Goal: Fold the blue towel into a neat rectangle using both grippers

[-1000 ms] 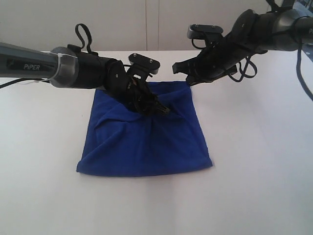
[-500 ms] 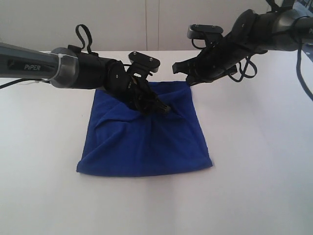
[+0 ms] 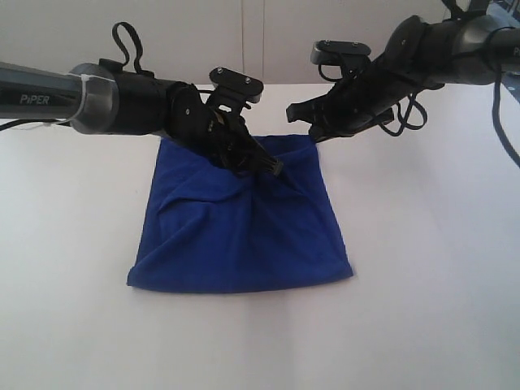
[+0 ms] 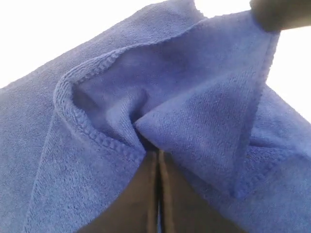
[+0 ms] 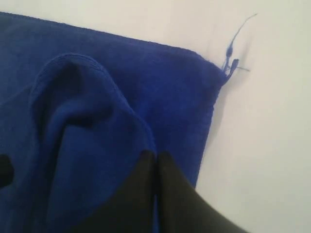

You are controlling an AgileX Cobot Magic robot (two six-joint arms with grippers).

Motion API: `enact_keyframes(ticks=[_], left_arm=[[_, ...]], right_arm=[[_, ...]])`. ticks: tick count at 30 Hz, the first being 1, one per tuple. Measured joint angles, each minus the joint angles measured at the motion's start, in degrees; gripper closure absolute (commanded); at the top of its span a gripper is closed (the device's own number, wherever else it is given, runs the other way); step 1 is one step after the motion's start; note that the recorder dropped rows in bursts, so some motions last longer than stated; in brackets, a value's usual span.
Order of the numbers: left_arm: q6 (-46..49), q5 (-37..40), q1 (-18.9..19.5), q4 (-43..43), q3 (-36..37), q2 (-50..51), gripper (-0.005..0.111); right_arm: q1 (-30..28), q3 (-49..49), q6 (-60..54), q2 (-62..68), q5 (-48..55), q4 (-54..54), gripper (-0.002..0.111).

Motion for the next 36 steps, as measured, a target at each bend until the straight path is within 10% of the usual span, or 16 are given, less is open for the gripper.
enact_keyframes(ticks=[12,21,36], left_arm=[[0.13,0.95,-0.26,0.0,0.0,0.22,0.105],[0.13,1.06,-0.26,0.0,0.0,0.22,0.073],[0.13,2.09,-0.26,0.0,0.0,1.71,0.075]], right_arm=[[0.0,0.0,0.0,0.0,0.0,0.0,0.108],[0.0,0.0,0.0,0.0,0.0,0.0,0.108],[0.0,0.0,0.0,0.0,0.13,0.0,0.108]])
